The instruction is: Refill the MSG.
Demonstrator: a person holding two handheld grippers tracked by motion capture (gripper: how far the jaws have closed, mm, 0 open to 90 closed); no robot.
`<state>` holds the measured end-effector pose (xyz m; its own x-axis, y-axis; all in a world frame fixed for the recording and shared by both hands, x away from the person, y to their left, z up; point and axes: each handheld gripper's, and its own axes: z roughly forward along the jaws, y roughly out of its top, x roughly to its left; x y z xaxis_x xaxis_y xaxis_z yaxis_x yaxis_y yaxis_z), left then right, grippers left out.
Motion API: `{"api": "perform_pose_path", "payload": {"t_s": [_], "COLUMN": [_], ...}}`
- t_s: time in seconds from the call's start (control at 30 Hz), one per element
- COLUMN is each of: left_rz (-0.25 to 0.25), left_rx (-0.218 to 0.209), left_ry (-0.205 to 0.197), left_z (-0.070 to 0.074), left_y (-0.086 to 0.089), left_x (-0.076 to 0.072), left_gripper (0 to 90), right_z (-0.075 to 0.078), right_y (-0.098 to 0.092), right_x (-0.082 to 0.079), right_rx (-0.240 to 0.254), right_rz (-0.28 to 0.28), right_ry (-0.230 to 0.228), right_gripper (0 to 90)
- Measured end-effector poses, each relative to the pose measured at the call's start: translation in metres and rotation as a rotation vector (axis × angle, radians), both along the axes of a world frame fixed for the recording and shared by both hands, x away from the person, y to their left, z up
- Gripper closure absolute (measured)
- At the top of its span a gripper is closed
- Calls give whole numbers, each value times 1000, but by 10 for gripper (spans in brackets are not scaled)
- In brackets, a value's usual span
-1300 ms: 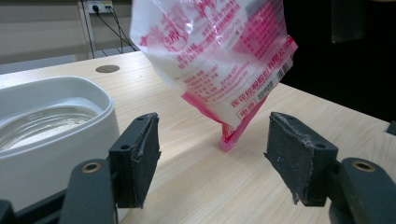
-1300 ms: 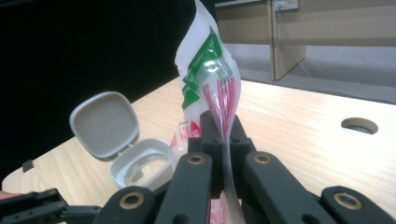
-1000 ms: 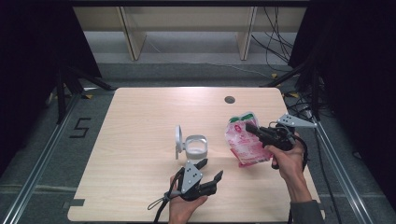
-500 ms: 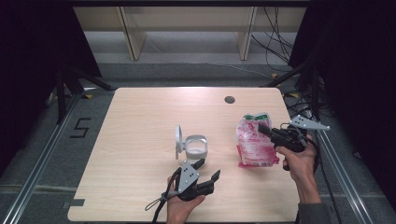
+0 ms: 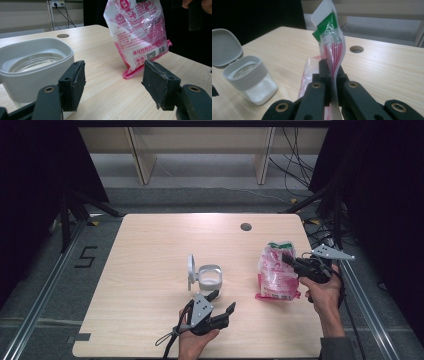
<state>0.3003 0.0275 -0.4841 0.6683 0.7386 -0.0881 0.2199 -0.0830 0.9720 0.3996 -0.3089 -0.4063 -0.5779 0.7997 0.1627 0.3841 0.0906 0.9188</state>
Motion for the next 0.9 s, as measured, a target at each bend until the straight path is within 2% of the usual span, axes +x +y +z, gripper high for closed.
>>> {"api": "perform_pose_path", "payload": {"t_s": [0.07, 0.1, 0.13, 0.17, 0.2, 0.27, 0.37, 0.4, 0.43, 0.47, 0.6, 0.63, 0.7, 0.73, 0.77, 0.8, 0.83, 0.87, 0.9], "left_rz": [1, 1, 13, 8, 2, -1, 4, -2, -1, -2, -3, -3, -1, 0, 5, 4, 9, 10, 16], "left_rx": [0, 1, -17, -8, 2, 4, 2, 10, 10, 10, 10, 9, 7, 4, -1, 5, 3, 2, -10], "left_ry": [2, 2, 22, 17, 9, 9, 12, 5, 6, 7, 7, 8, 7, 7, 12, 8, 14, 15, 26], "left_z": [0, 0, -1, -1, -1, -1, -1, 0, 0, 0, 0, 0, -1, -1, -1, -1, -1, -1, -1], "left_y": [0, 0, -1, -1, 0, 0, 0, 1, 1, 1, 1, 1, 1, 1, 1, 1, 2, 2, 1], "left_x": [0, 0, -1, -1, 0, 0, 0, 0, 0, 1, 1, 1, 1, 1, 0, 1, 1, 1, 0], "left_gripper": [340, 340, 339, 339, 339, 339, 339, 338, 339, 339, 339, 339, 338, 338, 338, 338, 337, 338, 337], "right_z": [-1, -1, -1, -2, -2, -3, -5, -5, -6, -7, -9, -11, -14, -16, -16, -17, -18, -20, -22], "right_y": [-1, -1, 1, 1, 2, 2, -1, 1, -1, -1, 1, -1, 0, -1, -3, -2, -5, -3, -4], "right_x": [1, 1, 0, 0, 0, 0, 3, 1, 4, 4, 2, 6, 5, 6, 7, 5, 7, 7, 8], "right_rx": [-36, -33, -28, -62, -60, -72, -95, -72, -89, -98, -104, -120, -110, -112, -140, -123, -140, -118, -121], "right_rz": [-22, -22, -33, -40, -39, -49, -43, -60, -49, -51, -79, -62, -84, -81, -80, -96, -93, -109, -108], "right_ry": [-9, -6, 14, 6, 22, 24, 3, 32, 7, 9, 47, 19, 45, 36, 29, 67, 40, 60, 49], "right_gripper": [900, 900, 900, 900, 900, 900, 900, 900, 900, 900, 899, 899, 899, 899, 899, 898, 898, 897, 896]}}
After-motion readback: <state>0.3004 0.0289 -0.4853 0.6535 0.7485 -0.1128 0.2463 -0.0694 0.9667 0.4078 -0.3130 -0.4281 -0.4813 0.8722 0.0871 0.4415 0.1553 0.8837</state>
